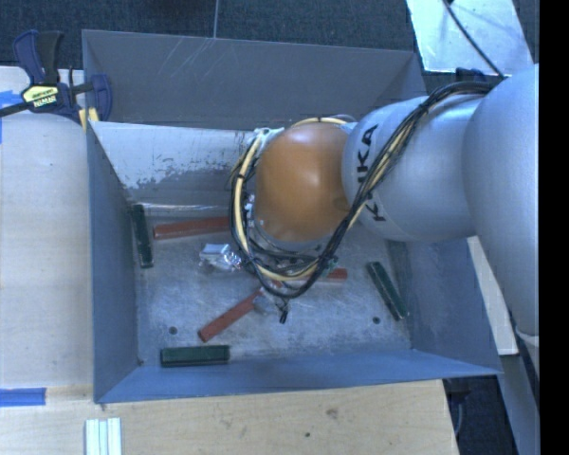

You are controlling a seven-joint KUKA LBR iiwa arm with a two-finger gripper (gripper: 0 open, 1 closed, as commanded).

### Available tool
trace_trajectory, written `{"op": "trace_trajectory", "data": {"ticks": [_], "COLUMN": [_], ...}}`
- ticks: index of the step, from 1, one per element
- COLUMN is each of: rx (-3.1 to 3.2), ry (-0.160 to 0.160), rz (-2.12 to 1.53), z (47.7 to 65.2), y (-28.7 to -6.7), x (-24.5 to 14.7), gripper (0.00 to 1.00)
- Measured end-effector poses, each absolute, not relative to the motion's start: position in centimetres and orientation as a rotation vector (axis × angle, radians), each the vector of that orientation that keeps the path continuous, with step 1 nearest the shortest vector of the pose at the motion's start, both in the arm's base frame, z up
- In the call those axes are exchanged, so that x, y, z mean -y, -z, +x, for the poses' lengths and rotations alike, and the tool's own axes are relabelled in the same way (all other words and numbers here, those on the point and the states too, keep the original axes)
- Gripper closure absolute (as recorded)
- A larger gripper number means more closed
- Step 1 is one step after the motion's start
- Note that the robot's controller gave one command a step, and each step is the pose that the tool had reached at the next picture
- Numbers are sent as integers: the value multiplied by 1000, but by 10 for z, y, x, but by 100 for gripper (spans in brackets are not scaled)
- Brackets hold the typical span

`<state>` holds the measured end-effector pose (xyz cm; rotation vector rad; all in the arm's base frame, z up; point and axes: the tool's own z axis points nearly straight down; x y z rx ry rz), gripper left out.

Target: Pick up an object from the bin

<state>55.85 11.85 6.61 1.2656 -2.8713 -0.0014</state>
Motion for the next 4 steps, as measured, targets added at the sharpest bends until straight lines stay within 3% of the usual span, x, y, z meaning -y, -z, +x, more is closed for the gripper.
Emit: {"op": "trace_trajectory", "data": {"ticks": [1, 2, 3, 4], "rx": [2880, 2877, 2879, 2853], "ry": [0, 1, 3, -2], "rz": [1267, 1266, 1266, 1344], "z": [561, 559, 560, 558], "y": [-72, -71, -71, -229], "x": [-120, -119, -120, -155], "gripper": [100, 0, 100, 100]}}
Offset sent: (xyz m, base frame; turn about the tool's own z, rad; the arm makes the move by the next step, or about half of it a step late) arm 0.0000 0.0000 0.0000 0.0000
